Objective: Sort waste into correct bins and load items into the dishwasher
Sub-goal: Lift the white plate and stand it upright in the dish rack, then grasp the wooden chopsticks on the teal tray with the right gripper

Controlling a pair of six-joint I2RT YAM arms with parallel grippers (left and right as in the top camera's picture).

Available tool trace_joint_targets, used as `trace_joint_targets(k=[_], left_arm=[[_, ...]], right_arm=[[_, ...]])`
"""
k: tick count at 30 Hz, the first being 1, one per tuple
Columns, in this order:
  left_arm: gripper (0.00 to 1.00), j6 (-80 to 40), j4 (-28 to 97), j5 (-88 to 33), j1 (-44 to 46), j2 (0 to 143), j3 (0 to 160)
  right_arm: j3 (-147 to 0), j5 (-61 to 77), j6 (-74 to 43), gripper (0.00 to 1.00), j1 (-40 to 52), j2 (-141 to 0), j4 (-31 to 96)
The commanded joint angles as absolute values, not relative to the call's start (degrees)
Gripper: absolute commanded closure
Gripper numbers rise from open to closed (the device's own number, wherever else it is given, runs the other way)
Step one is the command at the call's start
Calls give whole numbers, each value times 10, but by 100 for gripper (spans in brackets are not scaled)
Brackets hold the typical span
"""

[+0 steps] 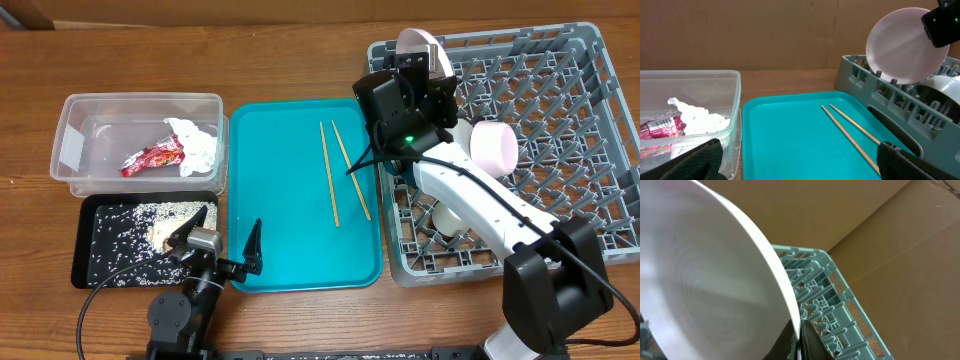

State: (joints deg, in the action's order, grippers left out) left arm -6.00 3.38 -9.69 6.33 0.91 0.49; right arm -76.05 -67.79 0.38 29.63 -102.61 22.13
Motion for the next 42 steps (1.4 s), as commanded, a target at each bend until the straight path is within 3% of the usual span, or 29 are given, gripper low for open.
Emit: trace_joint_targets(k=[1, 3, 4, 6, 9, 12, 22, 26, 31, 38, 42], left_arm=[[0, -66, 33, -103, 60, 3, 3], [0, -66, 33, -103, 60, 3, 3], [0, -66, 33, -103, 60, 3, 3], [0, -66, 33, -103, 60, 3, 3], [0, -66, 33, -103, 60, 3, 3], [0, -66, 33, -103, 60, 3, 3], [0, -66, 33, -103, 60, 3, 3], [0, -66, 33, -103, 60, 3, 3], [0, -66, 33, -103, 60, 3, 3], [0, -66, 33, -103, 60, 3, 3], [0, -66, 33, -103, 60, 3, 3]], right_arm=[[-765, -632, -2, 96, 299, -1029, 236], [-765, -627, -8, 96, 299, -1030, 243], [-765, -627, -9, 90, 299, -1030, 243], [-766, -636, -8, 53, 300, -1030, 238], [-766, -659, -8, 50, 300, -1029, 238], [-766, -685, -8, 41, 300, -1021, 236], [-766, -659, -38, 40, 316, -858, 264], [-766, -487, -112, 39, 359, -748, 370], [-766, -213, -140, 23, 385, -653, 474], [-766, -57, -166, 24, 385, -594, 529], [-766, -10, -166, 34, 386, -608, 535]])
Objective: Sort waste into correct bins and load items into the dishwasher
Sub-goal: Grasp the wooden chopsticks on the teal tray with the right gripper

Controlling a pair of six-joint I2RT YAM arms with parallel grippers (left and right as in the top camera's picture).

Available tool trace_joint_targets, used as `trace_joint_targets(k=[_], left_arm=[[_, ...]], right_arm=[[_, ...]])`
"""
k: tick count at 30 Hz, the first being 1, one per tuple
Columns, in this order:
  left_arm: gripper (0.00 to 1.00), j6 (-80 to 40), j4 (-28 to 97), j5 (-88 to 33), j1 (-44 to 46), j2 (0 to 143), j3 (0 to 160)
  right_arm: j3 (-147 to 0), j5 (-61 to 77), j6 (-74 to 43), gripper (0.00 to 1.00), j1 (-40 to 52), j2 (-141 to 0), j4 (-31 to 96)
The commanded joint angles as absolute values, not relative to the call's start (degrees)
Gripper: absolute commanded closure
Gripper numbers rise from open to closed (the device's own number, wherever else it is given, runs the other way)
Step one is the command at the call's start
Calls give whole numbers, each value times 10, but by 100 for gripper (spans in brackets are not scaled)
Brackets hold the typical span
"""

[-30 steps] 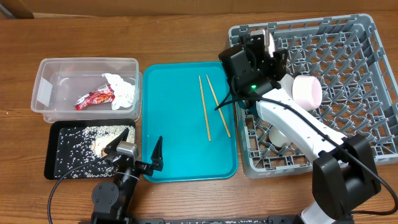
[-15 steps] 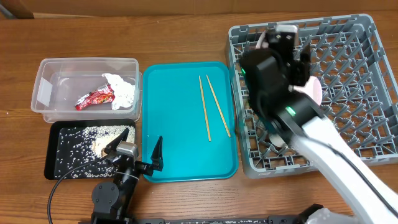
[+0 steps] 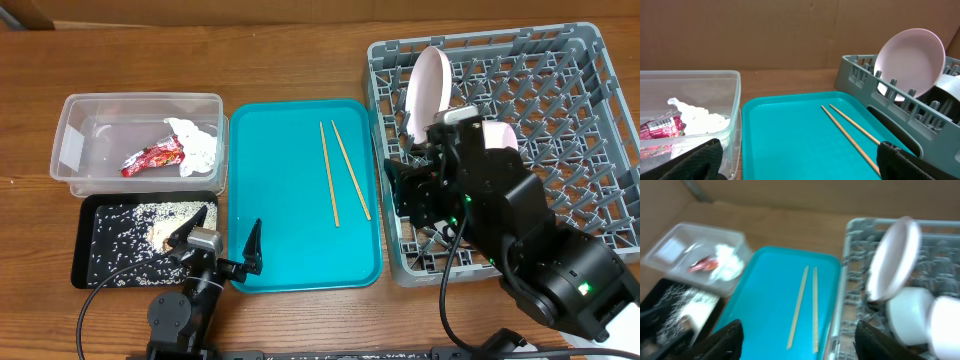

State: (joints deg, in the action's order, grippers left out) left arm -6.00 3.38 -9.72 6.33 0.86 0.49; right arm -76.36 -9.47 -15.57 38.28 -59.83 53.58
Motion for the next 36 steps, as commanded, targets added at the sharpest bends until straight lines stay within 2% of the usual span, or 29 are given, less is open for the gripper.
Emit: trace_joint_targets(k=[1, 7, 15, 22, 24, 27, 31, 33, 36], left_arm=[[0, -66, 33, -103, 60, 3, 3], [0, -66, 33, -103, 60, 3, 3], [0, -66, 33, -103, 60, 3, 3], [0, -66, 33, -103, 60, 3, 3], [0, -66, 33, -103, 60, 3, 3], [0, -66, 33, -103, 60, 3, 3], [0, -66, 33, -103, 60, 3, 3], [0, -66, 33, -103, 60, 3, 3], [0, -66, 33, -103, 60, 3, 3]], right_arm=[[-766, 4, -166, 34, 387, -620, 536], [-766, -3, -166, 33, 416, -769, 529], [-766, -49, -198, 33, 412, -1010, 392], [-766, -53, -215, 45, 411, -1136, 309], [-766, -55, -215, 46, 411, -1158, 301], [-766, -57, -215, 56, 411, -1174, 303], [-766, -57, -215, 78, 411, -1175, 305], [-766, -49, -215, 94, 411, -1174, 308], [-779, -48, -217, 96, 411, -1162, 333]])
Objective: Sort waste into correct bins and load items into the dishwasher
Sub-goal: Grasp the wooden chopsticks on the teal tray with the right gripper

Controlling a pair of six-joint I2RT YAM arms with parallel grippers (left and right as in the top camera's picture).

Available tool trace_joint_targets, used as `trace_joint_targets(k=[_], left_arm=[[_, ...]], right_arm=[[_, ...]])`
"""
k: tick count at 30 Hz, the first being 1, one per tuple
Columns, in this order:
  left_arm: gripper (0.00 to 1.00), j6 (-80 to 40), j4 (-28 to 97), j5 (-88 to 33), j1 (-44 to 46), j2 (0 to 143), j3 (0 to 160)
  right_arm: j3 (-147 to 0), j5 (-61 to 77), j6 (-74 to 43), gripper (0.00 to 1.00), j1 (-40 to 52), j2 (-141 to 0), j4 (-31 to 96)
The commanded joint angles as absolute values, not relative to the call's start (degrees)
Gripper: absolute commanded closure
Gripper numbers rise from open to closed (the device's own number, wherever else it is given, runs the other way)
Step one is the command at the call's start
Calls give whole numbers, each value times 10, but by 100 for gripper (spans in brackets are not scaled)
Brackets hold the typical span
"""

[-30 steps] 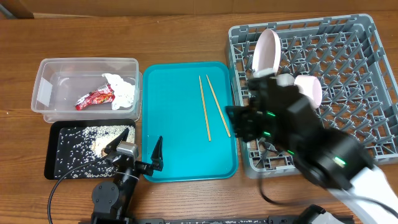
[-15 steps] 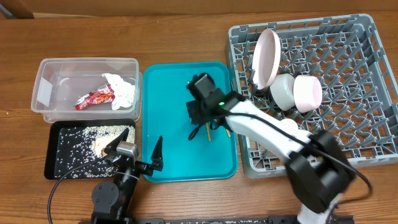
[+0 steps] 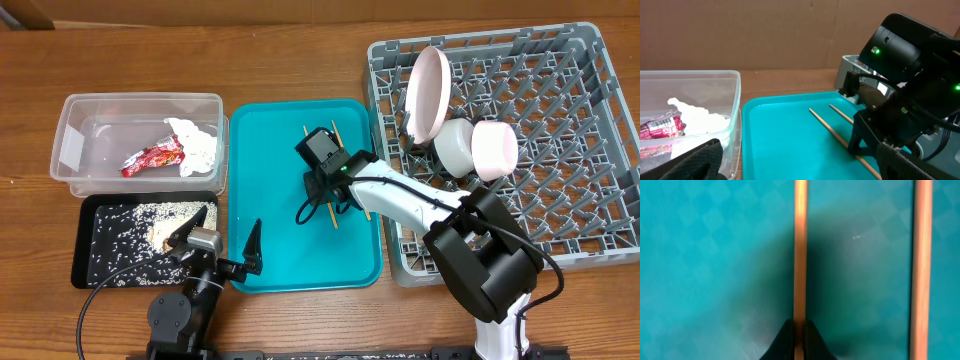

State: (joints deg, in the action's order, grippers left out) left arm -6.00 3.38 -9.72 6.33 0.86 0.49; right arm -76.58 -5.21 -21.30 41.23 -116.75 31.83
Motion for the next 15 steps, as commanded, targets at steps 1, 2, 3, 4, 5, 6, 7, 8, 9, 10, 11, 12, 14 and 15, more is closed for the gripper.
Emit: trace_joint_targets(k=[1, 2, 3, 4, 5, 6, 7, 8, 9, 10, 11, 12, 14, 15], left_arm=[[0, -66, 33, -103, 60, 3, 3], [0, -66, 33, -103, 60, 3, 3], [0, -66, 33, -103, 60, 3, 3], [0, -66, 33, -103, 60, 3, 3], [0, -66, 33, -103, 60, 3, 3], [0, -66, 33, -103, 60, 3, 3], [0, -66, 33, -103, 60, 3, 3], [0, -66, 33, -103, 60, 3, 3], [0, -66, 33, -103, 60, 3, 3], [0, -66, 33, -103, 60, 3, 3], [0, -66, 33, -103, 60, 3, 3], [0, -66, 33, -103, 60, 3, 3], [0, -66, 33, -103, 60, 3, 3], [0, -66, 33, -103, 60, 3, 3]], right_arm=[[-788, -49, -225, 96, 410, -1155, 347], [-801, -49, -228, 96, 409, -1144, 363], [-813, -49, -228, 96, 408, -1132, 376], [-827, -51, -228, 96, 408, -1118, 390], [-840, -53, -228, 96, 408, -1103, 403], [-853, -63, -227, 96, 408, -1086, 416], [-865, -81, -227, 96, 408, -1068, 428], [-876, -105, -227, 96, 408, -1049, 439], [-885, -135, -228, 96, 407, -1032, 447], [-891, -168, -228, 96, 407, -1014, 450], [-893, -203, -227, 96, 407, -997, 449], [-893, -235, -227, 96, 406, -982, 447], [-893, -279, -220, 96, 400, -965, 448], [-893, -292, -198, 96, 395, -962, 452]])
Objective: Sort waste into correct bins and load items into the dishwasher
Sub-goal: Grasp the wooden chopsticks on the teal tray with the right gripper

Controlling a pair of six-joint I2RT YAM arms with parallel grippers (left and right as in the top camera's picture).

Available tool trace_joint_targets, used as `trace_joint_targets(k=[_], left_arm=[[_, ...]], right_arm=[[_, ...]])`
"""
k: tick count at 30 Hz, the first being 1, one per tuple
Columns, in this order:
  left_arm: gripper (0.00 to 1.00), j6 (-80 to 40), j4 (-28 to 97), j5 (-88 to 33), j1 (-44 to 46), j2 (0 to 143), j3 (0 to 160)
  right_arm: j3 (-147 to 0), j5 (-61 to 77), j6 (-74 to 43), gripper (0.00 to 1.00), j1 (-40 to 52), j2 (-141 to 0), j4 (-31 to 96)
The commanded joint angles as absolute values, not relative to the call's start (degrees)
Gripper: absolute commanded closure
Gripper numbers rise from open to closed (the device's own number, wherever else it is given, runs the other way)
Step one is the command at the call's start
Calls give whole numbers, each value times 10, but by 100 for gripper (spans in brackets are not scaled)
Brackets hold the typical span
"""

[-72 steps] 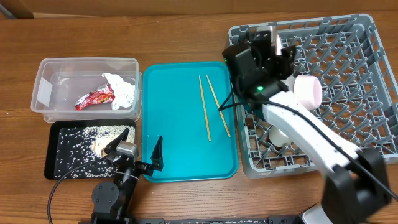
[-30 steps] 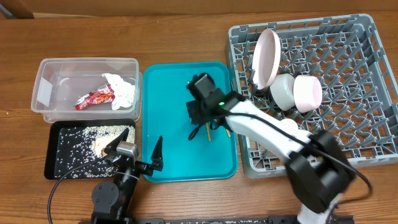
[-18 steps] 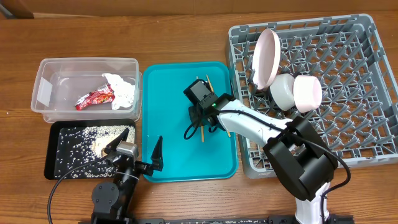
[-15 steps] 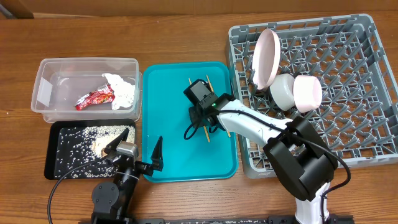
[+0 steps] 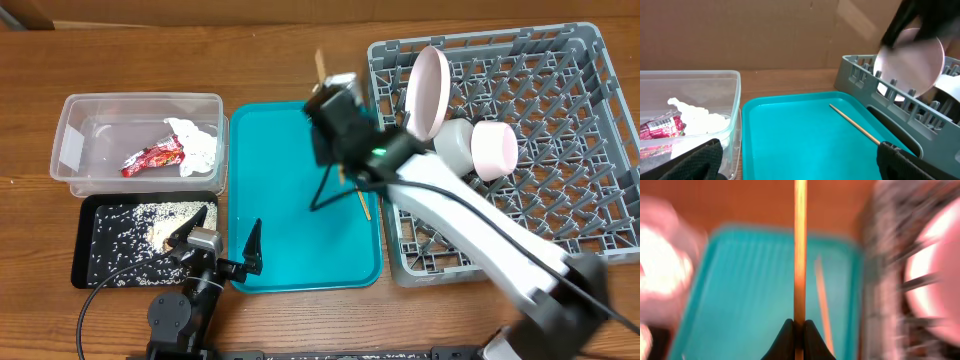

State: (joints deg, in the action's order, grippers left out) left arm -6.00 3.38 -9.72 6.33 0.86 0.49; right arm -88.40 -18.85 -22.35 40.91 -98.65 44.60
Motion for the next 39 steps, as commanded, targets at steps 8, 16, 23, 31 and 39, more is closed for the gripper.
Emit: trace_joint_targets(k=[8, 16, 23, 31, 39], left_arm=[[0, -66, 33, -103, 60, 3, 3], [0, -66, 33, -103, 60, 3, 3], [0, -66, 33, -103, 60, 3, 3], [0, -66, 33, -103, 60, 3, 3], [0, -66, 33, -103, 60, 3, 3]], right_arm=[[-884, -280, -163, 96, 315, -1020, 495], [-884, -97, -96, 96, 245, -1056, 508], [-882, -83, -72, 96, 247, -1056, 535], [-882, -71, -94, 41, 255, -1044, 549], [-874, -29, -91, 50, 350, -1032, 548]])
